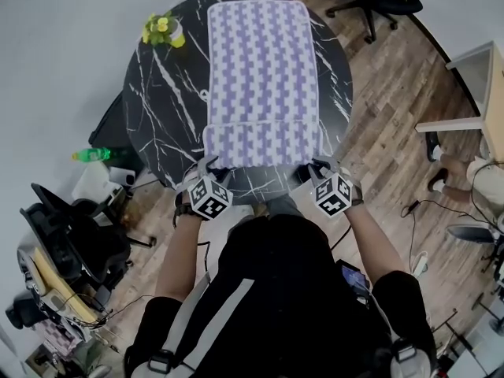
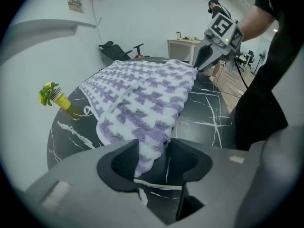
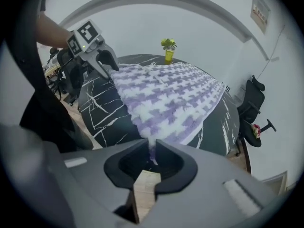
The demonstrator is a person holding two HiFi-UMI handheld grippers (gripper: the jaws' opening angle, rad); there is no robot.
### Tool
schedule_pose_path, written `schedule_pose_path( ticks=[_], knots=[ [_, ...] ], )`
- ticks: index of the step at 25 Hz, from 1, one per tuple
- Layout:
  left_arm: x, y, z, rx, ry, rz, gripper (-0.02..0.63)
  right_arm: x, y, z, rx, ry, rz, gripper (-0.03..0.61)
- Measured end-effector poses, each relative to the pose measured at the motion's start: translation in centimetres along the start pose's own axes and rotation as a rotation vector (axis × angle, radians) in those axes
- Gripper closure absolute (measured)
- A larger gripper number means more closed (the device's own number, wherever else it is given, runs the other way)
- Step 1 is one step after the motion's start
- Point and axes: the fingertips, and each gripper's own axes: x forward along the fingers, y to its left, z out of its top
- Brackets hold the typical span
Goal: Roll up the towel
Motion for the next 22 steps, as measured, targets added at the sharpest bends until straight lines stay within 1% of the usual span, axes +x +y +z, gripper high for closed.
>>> schedule_pose_path(
  ticks=[1,3,7,10,13,14,15,16,17,21,22],
  knots=[
    [-0.1,0.2,0.0,-0.003,-0.001,-0.007,0.403,-0.2,0.3,-0.2,-0.008,-0.003,-0.001,0.531],
    [-0.3,0.4,0.1,0.008,-0.003,-0.019,0.404,-0.6,0.6,-0.5,-0.022,-0.007,-0.009,0.535],
    [-0.6,0.2,-0.4,0.056,0.011,-0.031,0.439,-1.3,1.1,-1.4,-0.032,-0.001,-0.023,0.541],
    [-0.6,-0.2,-0.9,0.102,0.026,-0.033,0.476,-1.6,1.3,-2.6,-0.039,0.018,-0.035,0.572],
    [-1.1,-0.1,-1.2,0.116,0.015,-0.009,0.472,-2.5,1.5,-2.4,-0.044,-0.033,-0.060,0.567],
    [-1.4,0.1,-1.1,0.118,0.007,0.003,0.460,-2.8,1.6,-1.9,-0.053,-0.057,-0.067,0.562],
    [-1.7,0.2,-1.0,0.123,-0.002,0.014,0.432,-2.9,1.7,-1.4,-0.063,-0.073,-0.069,0.545],
    [-2.0,0.2,-0.9,0.128,-0.011,0.025,0.410,-2.8,1.8,-1.1,-0.076,-0.079,-0.069,0.470],
    [-2.4,0.2,-0.8,0.131,-0.019,0.033,0.410,-2.7,1.8,-0.8,-0.092,-0.076,-0.068,0.442],
    [-3.6,-0.3,-0.9,0.110,-0.050,0.039,0.410,-1.6,1.4,0.1,-0.152,-0.057,-0.058,0.424],
    [-3.6,-0.4,-1.0,0.107,-0.052,0.038,0.410,-1.4,1.2,0.3,-0.157,-0.052,-0.052,0.408]
  ],
)
